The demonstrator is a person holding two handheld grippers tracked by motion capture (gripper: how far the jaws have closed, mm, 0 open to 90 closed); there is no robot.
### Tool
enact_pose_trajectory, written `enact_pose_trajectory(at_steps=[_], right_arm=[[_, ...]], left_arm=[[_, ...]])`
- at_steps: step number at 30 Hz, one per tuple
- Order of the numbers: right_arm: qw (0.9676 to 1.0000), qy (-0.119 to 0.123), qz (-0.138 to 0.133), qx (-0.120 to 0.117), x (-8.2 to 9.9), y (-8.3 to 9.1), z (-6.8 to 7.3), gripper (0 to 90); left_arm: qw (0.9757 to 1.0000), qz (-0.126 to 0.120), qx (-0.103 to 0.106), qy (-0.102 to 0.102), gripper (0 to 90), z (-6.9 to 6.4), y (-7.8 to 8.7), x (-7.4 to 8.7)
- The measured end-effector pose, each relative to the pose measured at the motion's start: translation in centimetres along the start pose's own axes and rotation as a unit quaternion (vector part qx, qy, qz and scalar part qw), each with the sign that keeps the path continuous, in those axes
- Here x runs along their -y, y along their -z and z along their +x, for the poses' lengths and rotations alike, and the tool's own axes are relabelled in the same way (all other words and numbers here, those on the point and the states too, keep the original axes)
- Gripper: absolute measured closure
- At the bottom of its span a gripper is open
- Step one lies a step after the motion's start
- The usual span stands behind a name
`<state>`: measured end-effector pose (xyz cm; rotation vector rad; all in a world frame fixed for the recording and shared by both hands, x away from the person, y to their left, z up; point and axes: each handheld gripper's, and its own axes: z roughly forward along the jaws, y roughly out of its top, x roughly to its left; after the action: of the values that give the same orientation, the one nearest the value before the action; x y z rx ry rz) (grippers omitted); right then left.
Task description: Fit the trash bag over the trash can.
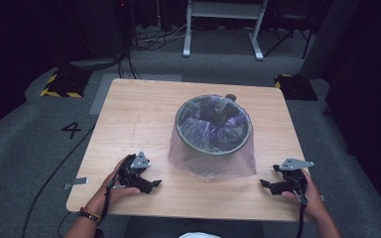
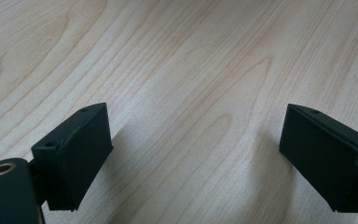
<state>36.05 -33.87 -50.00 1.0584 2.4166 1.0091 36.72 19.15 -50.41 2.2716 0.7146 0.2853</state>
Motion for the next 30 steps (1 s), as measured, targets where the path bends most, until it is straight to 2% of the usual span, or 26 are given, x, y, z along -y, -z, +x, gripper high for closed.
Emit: enact_pose_trajectory(at_steps=[2, 8, 10, 13, 16, 30], right_arm=[[0.9998, -0.006, -0.018, 0.007, 0.7, 0.2, -0.1, 15.0], [0.9983, -0.039, -0.018, 0.038, 1.6, 1.1, -0.5, 14.6], [0.9971, -0.053, -0.017, 0.053, 1.7, 1.3, -0.8, 14.6], [0.9931, -0.081, -0.018, 0.084, 2.0, 1.6, -1.5, 14.5], [0.9900, -0.097, -0.018, 0.101, 2.3, 1.8, -2.0, 14.5], [0.9900, -0.097, -0.016, 0.101, 2.1, 1.7, -2.3, 12.9]], left_arm=[[1.0000, 0.000, 0.000, 0.000, 8.9, 0.0, 0.0, 0.0], [1.0000, 0.000, 0.000, 0.000, 8.9, 0.0, 0.0, 0.0], [1.0000, 0.001, 0.002, -0.001, 8.8, 0.0, 0.0, 0.0], [1.0000, 0.002, 0.003, -0.002, 8.6, 0.1, 0.0, 0.0], [1.0000, 0.000, 0.003, -0.001, 8.5, 0.1, -0.1, -0.1], [1.0000, 0.000, -0.002, 0.003, 8.4, 0.0, 0.0, 0.0]])
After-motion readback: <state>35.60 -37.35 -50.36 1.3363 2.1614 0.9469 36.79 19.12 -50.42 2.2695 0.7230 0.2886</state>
